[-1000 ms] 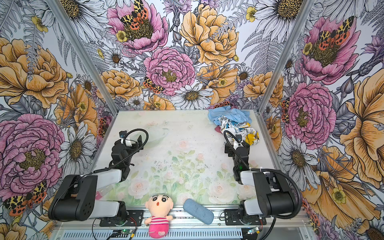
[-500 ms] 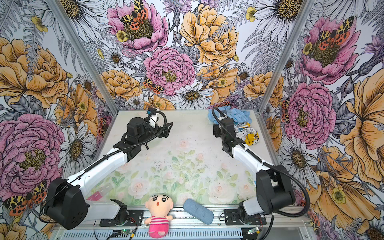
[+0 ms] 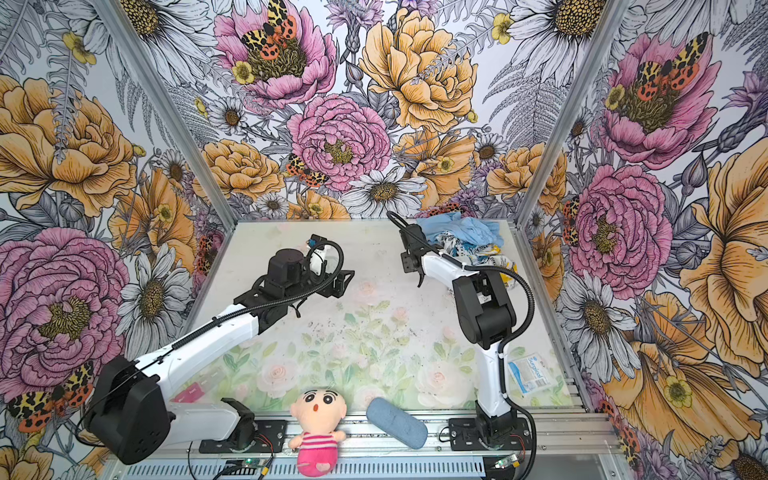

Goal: Pick out a specific cloth from the pile
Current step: 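Lower the right gripper and grasp the dark pink cloth under the pile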

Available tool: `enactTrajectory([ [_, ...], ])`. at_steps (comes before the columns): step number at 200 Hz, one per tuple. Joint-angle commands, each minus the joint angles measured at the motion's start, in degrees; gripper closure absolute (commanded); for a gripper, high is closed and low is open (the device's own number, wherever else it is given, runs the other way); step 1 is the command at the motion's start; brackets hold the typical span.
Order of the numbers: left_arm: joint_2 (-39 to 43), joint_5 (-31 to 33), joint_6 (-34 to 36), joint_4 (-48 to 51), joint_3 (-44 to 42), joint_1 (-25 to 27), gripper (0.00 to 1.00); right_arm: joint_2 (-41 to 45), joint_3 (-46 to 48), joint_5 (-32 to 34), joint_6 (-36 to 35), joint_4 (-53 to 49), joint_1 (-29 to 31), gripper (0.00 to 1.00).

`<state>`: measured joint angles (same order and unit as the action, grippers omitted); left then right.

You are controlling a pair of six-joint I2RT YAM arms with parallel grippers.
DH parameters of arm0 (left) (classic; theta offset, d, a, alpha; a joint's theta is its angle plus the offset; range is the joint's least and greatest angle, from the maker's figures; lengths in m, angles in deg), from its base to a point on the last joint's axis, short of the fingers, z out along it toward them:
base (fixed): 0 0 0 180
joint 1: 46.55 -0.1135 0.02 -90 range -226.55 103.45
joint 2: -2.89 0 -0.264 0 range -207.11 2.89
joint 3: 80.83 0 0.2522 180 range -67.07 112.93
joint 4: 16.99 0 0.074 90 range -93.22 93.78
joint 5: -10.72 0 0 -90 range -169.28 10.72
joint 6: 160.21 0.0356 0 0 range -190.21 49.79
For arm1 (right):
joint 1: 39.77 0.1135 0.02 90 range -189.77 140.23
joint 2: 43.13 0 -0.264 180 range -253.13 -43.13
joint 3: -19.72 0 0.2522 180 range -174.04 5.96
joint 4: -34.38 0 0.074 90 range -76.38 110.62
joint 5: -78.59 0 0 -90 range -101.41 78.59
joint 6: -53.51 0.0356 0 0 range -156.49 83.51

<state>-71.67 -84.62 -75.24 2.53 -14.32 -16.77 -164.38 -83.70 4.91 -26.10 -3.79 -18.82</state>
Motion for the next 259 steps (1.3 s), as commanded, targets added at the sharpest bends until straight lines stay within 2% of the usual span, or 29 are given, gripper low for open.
enactTrajectory([
  [1,1.6,1.3,-2.3,-1.4,-0.6,0.2,0.01,-2.1,-3.9,3.8,2.2,-4.2,-0.1,0.56],
  [48,1.3,1.1,-3.4,-2.4,-0.8,0.2,0.01,-8.1,-10.8,9.1,2.0,-8.2,-0.4,0.61],
  [90,1.2,1.1,-3.5,-2.9,-0.9,0.3,0.01,-10.8,-14.5,10.8,1.9,-9.5,-1.4,0.64],
  [185,0.8,0.6,-3.7,-3.9,-1.5,0.3,0.01,-13.5,-18.7,9.2,4.7,-12.2,-4.1,0.64],
  [259,0.6,1.0,-3.5,-3.9,-2.5,0.4,0.01,-18.8,-25.9,7.3,5.2,-18.4,-4.1,0.63],
])
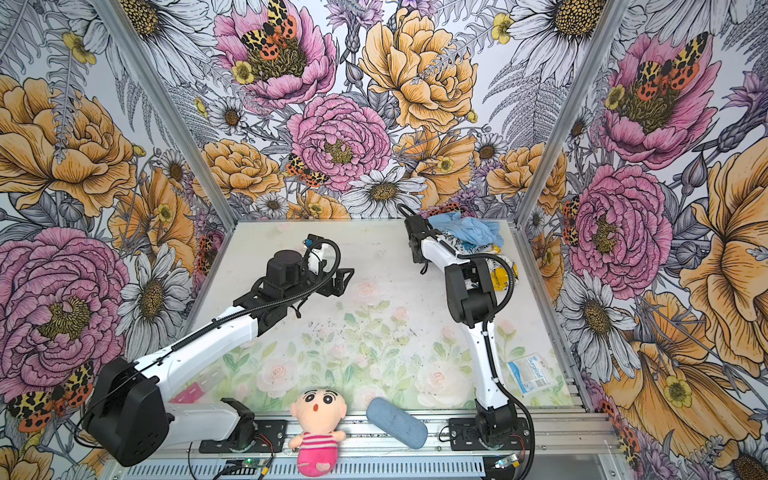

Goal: Pick out a specific cloth from the pile
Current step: 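Lower the right gripper and grasp the dark pink cloth under the pile, then lift the dark pink cloth out of the pile with the right gripper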

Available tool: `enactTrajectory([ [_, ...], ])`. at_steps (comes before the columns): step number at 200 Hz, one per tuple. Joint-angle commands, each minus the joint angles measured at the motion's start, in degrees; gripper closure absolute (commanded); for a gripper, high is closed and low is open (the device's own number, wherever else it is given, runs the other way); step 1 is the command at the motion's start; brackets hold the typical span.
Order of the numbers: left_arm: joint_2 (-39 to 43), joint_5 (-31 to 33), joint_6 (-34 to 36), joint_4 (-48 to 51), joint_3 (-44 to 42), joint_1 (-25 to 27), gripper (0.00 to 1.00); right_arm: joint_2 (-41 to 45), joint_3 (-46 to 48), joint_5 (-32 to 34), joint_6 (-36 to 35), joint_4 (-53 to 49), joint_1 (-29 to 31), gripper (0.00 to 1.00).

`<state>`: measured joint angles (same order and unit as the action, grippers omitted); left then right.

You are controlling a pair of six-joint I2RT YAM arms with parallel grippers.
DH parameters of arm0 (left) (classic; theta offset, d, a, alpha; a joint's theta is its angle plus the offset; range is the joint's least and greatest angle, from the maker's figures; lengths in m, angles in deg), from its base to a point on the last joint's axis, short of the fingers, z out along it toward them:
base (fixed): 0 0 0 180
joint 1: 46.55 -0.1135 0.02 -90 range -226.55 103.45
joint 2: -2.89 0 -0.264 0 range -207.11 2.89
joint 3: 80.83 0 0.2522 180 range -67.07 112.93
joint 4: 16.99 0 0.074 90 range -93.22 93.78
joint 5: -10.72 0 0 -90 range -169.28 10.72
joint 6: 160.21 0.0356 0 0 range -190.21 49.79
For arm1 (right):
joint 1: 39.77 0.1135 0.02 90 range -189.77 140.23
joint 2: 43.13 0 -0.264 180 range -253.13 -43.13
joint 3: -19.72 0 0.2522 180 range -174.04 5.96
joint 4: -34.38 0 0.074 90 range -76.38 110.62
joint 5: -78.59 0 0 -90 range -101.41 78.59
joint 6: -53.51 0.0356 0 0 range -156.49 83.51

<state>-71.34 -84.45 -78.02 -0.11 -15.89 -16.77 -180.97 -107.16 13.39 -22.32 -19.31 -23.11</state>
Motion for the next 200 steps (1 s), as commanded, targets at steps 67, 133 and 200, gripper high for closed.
enactTrajectory([
  [67,1.1,1.1,-0.5,-1.3,-1.7,0.4,0.01,-3.5,-3.7,0.0,2.7,-3.8,0.2,0.99],
  [133,0.6,-0.4,-1.7,-3.0,-2.2,0.4,0.01,9.6,-3.7,1.5,-2.1,-3.6,0.0,1.00],
  [200,-0.3,-0.9,-3.2,-5.1,-3.7,1.8,0.01,19.5,-32.8,4.9,-15.7,-3.9,-3.5,1.00],
])
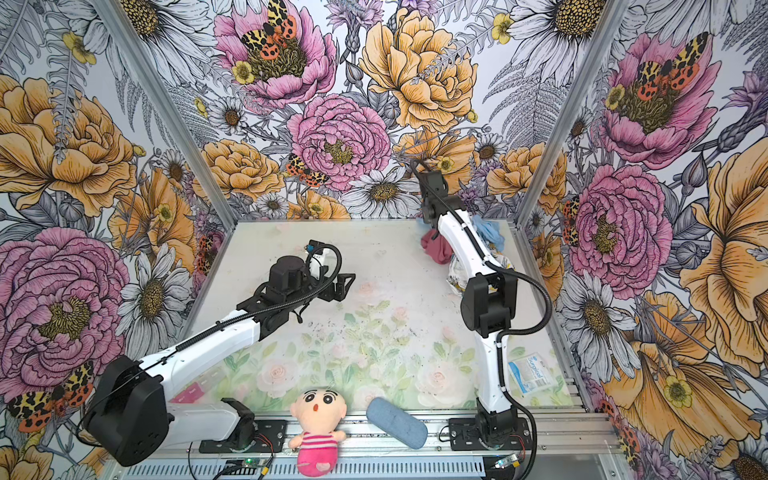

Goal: Pick out a specific cloth from the pile
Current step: 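Lift the dark pink cloth out of the pile with the right gripper, then carry the pink cloth toward the left gripper and lower it onto the table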

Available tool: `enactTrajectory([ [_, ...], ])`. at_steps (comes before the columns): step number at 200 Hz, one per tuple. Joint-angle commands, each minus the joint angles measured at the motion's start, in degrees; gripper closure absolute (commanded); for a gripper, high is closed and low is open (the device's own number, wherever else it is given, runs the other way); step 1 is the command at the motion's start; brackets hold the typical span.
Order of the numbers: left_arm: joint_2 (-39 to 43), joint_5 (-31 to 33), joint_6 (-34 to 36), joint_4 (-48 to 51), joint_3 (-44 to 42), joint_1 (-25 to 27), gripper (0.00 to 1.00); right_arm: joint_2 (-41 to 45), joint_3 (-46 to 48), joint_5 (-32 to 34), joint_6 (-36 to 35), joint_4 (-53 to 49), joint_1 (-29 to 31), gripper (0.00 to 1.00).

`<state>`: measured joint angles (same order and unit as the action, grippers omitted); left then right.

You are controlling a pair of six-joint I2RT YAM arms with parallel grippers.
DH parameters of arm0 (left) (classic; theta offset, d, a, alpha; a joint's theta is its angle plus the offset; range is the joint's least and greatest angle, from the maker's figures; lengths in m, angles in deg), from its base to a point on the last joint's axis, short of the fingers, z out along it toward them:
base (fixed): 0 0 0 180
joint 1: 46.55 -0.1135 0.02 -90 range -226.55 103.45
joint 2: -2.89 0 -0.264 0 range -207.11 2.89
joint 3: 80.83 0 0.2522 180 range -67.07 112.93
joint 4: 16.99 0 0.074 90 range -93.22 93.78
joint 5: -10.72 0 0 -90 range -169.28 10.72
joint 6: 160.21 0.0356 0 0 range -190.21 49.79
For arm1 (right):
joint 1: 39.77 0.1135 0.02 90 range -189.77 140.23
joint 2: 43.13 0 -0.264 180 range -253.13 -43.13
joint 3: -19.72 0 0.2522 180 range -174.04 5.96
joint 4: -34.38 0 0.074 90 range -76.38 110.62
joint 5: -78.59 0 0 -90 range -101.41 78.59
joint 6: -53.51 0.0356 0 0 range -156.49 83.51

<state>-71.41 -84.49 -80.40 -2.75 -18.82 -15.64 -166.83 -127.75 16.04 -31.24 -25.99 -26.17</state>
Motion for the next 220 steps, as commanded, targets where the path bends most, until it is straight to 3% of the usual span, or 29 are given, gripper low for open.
enactTrajectory([
  [1,-0.2,-0.9,-0.8,-2.5,-0.8,0.7,0.01,5.3,-12.8,2.2,-6.9,2.8,-0.3,1.00],
  [39,0.1,-0.9,-0.8,-2.9,-0.9,1.1,0.01,3.7,-33.0,-0.9,-11.9,3.9,3.5,1.00],
  [82,3.3,1.2,0.9,-2.9,-1.7,1.1,0.01,6.3,-32.5,-11.6,-7.1,6.2,8.5,1.00],
  [133,15.8,9.3,0.0,3.9,-4.8,-2.7,0.01,2.0,-32.1,-28.1,3.6,8.3,13.2,1.00],
  [174,28.3,16.7,-4.0,12.7,-8.7,-7.4,0.01,-2.9,-32.1,-31.0,7.5,13.3,18.9,1.00],
  [220,39.4,22.8,-4.9,15.4,-13.9,-12.2,0.01,-8.5,-29.7,-33.2,12.3,14.3,22.3,1.00],
])
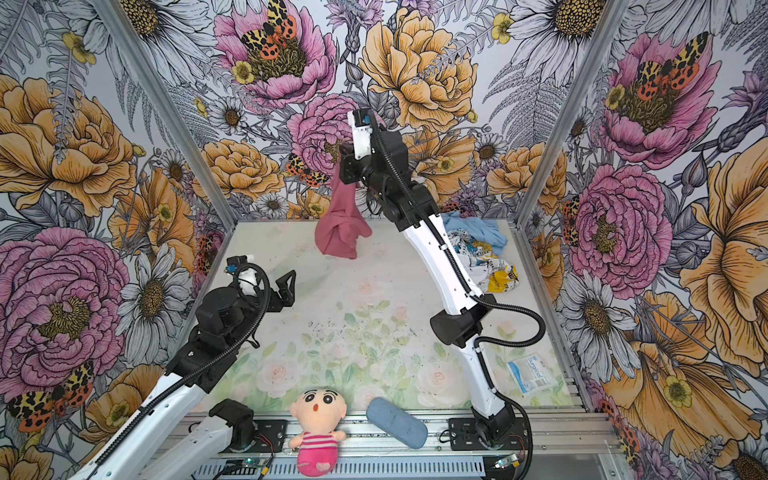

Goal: Pick out a specific cloth from the pile
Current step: 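Carry the pink cloth toward the left gripper and lower it onto the table, then grasp the pink cloth with the left gripper while the right gripper withdraws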

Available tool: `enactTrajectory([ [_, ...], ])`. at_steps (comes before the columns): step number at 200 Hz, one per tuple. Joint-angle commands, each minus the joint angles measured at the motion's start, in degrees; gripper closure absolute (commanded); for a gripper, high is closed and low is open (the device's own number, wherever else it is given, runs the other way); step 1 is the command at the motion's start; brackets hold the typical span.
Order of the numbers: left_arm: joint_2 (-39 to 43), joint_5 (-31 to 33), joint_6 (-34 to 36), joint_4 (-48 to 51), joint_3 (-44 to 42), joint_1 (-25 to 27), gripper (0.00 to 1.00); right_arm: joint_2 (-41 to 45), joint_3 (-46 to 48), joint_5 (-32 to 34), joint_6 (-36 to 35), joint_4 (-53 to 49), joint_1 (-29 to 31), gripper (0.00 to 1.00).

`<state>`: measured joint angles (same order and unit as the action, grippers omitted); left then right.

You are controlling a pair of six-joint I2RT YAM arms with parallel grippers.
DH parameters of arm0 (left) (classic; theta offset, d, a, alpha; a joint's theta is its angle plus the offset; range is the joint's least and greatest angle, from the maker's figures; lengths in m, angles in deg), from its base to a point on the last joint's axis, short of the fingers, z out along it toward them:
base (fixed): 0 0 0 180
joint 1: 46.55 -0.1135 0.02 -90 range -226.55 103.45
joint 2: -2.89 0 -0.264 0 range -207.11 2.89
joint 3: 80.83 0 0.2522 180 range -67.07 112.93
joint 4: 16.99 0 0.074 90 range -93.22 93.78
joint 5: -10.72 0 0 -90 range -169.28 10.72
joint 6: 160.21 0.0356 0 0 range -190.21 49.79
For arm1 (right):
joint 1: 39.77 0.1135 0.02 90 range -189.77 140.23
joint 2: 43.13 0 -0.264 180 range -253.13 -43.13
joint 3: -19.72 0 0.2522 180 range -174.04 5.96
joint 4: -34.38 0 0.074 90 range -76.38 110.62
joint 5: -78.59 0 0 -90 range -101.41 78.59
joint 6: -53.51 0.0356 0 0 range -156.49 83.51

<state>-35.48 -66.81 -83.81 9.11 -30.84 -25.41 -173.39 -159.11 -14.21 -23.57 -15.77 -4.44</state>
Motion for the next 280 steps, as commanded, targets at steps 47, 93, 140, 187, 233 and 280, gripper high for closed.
enactTrajectory([
  [47,1.8,-1.0,-2.5,4.4,-1.0,-8.2,0.01,-4.9,12.4,-3.4,6.4,4.0,0.2,1.00],
  [93,-6.4,-5.6,-2.0,4.3,1.9,-8.8,0.01,-5.1,24.3,-8.1,7.8,4.0,-2.5,0.66],
  [140,-23.1,-13.0,-3.0,5.7,11.3,-12.8,0.01,11.7,56.4,1.7,4.9,10.6,-3.0,0.22],
  [187,-52.0,-15.5,-8.1,10.2,33.0,-16.9,0.17,29.8,82.9,7.6,4.6,13.4,-4.4,0.15],
  [233,-80.4,-14.1,-8.3,18.9,58.0,-17.0,0.21,40.7,95.5,6.4,5.5,13.5,-3.5,0.09],
  [280,-93.1,-11.9,-7.7,24.3,71.9,-16.2,0.22,48.3,103.6,4.2,6.5,17.2,0.6,0.01],
])
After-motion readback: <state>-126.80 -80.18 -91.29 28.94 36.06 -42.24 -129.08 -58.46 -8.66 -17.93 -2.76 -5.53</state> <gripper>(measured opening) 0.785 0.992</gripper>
